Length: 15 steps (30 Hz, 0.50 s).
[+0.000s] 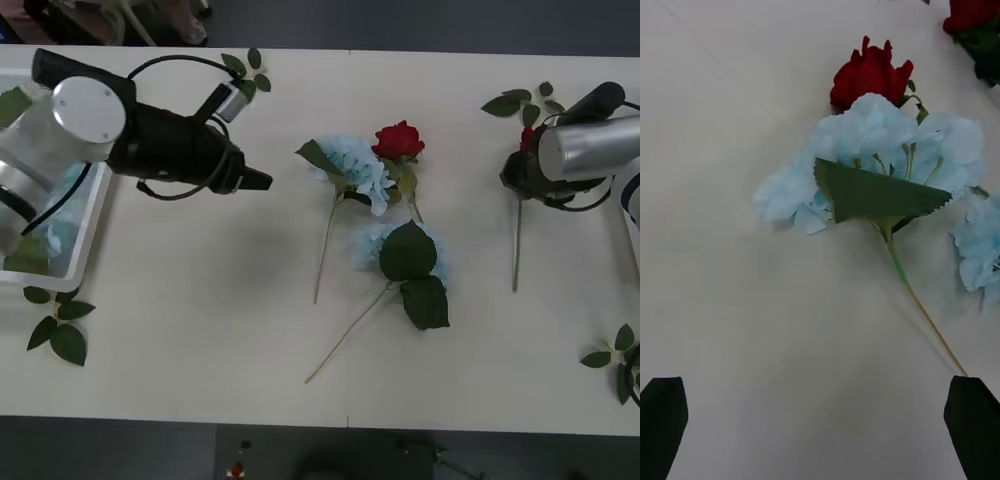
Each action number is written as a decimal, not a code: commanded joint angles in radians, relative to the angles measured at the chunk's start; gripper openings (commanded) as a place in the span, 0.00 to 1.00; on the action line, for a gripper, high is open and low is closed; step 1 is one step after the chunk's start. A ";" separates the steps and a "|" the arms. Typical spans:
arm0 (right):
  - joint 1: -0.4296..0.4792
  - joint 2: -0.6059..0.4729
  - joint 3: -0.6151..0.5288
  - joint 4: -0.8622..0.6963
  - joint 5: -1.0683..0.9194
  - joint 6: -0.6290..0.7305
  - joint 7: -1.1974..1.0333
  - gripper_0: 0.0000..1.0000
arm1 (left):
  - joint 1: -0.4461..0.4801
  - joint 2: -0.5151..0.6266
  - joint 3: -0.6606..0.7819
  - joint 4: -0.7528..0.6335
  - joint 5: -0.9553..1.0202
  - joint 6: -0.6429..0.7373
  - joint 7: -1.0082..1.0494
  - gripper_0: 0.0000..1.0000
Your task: Put the red flowers into the right box and the blue flowers into the left box
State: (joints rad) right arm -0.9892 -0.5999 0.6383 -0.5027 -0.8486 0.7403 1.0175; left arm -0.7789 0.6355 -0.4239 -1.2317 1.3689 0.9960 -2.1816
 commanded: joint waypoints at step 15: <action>-0.246 -0.199 -0.029 -0.040 0.006 0.343 0.507 0.00 | -0.252 -0.309 -0.329 0.342 -0.203 -0.197 0.227 1.00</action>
State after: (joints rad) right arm -1.1510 -0.7064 0.6225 -0.5021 -0.8809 1.0560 1.3876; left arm -0.9919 0.3414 -0.6978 -0.9189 1.1688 0.8467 -2.0109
